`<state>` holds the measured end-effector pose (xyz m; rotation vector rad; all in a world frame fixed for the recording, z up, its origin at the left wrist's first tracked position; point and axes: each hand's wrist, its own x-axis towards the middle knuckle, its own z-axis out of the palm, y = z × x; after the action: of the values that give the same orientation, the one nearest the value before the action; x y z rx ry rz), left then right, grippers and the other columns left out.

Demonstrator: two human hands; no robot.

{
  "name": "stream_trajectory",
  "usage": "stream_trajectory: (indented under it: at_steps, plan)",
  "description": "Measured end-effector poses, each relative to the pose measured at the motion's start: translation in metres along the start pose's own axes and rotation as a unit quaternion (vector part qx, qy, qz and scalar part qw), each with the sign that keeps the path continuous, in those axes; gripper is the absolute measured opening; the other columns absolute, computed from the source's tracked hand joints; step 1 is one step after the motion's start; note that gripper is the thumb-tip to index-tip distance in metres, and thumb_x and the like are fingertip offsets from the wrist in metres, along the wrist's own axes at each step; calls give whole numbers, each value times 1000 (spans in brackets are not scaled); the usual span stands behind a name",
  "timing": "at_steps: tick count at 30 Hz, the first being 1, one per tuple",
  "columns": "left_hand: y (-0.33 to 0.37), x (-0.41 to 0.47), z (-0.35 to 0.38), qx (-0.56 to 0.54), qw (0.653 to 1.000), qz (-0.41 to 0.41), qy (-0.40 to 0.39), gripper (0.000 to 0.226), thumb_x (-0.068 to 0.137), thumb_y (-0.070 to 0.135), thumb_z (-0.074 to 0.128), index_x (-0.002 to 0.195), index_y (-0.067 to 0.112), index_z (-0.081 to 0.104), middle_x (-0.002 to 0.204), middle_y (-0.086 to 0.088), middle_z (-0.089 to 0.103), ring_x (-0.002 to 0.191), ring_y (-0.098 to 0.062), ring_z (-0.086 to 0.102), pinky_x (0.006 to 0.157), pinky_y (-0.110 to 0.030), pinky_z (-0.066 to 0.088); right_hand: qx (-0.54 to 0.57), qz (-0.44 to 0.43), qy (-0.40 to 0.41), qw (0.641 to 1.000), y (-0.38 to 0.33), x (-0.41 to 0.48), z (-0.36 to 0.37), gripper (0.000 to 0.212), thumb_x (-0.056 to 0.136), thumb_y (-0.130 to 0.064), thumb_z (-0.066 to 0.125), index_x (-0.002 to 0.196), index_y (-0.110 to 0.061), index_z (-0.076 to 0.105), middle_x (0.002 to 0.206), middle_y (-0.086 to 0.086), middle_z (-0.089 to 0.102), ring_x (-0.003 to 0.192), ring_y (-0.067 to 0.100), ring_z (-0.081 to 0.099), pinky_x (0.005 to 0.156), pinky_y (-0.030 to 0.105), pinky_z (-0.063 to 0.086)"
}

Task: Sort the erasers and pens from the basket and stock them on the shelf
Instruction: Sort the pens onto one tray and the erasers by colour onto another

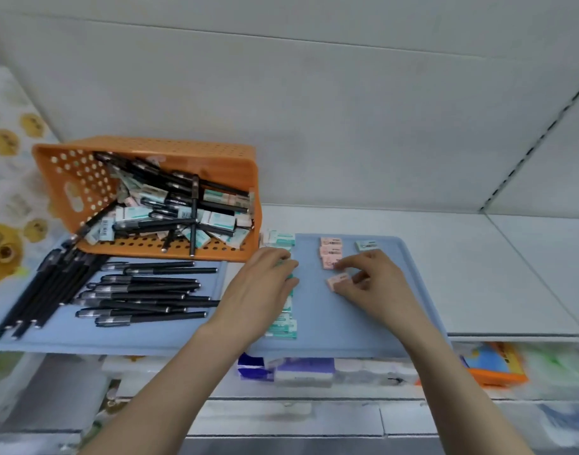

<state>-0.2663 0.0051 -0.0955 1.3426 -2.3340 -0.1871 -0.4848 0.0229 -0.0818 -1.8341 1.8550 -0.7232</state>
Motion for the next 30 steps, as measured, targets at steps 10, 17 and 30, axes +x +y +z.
stream_trajectory:
  at_steps: [10,17,30]
  plan:
    - [-2,-5,-3,-10,1000,-7,-16,46,99,32,48,139,9,48,145,-8,42,138,-22,30,114,-30,23,-87,-39,46,994,-13,17,20,15,76,-29,79,80,-30,65,92,-7,55,76,12,56,69,26,39]
    - [-21,-17,-34,-62,997,51,6,28,97,23,52,120,12,64,125,-4,59,118,-22,51,101,-36,43,-142,-22,48,989,-50,17,13,14,75,-16,79,84,-24,72,98,1,66,87,22,63,70,27,38]
    - [-187,-24,-107,78,985,-136,66,45,77,5,75,119,17,64,118,-3,61,111,-27,53,92,-40,48,-279,-135,24,951,-221,101,118,33,85,0,53,116,-12,57,109,11,65,101,32,61,84,40,48]
